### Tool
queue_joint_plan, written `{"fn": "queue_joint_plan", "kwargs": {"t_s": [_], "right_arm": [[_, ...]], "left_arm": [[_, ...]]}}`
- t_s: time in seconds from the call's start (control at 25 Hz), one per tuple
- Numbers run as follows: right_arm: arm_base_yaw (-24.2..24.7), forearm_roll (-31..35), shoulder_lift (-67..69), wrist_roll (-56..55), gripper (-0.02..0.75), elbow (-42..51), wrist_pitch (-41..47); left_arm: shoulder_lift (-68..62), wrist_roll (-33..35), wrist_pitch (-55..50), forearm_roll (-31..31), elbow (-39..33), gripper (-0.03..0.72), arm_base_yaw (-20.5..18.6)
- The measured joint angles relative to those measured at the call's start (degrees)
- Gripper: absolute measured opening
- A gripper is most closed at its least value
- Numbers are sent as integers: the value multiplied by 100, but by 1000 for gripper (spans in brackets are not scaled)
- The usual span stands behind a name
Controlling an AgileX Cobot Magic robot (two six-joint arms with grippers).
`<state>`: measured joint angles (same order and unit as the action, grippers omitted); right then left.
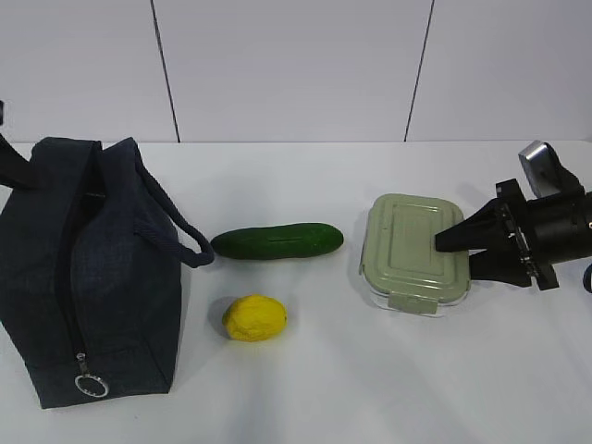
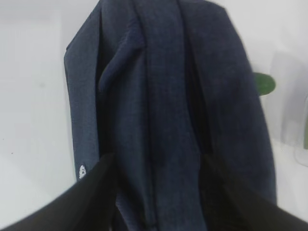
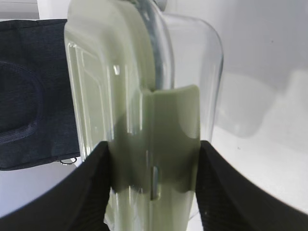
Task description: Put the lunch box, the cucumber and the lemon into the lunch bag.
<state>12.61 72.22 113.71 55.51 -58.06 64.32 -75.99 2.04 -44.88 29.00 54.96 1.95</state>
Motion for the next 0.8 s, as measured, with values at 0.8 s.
{"fn": "queue_joint_plan", "kwargs": {"t_s": [0.8], "right_arm": [[0, 0, 0, -7, 385, 0, 0]], "left_arm": [[-593, 339, 620, 652, 9, 401, 0]]}}
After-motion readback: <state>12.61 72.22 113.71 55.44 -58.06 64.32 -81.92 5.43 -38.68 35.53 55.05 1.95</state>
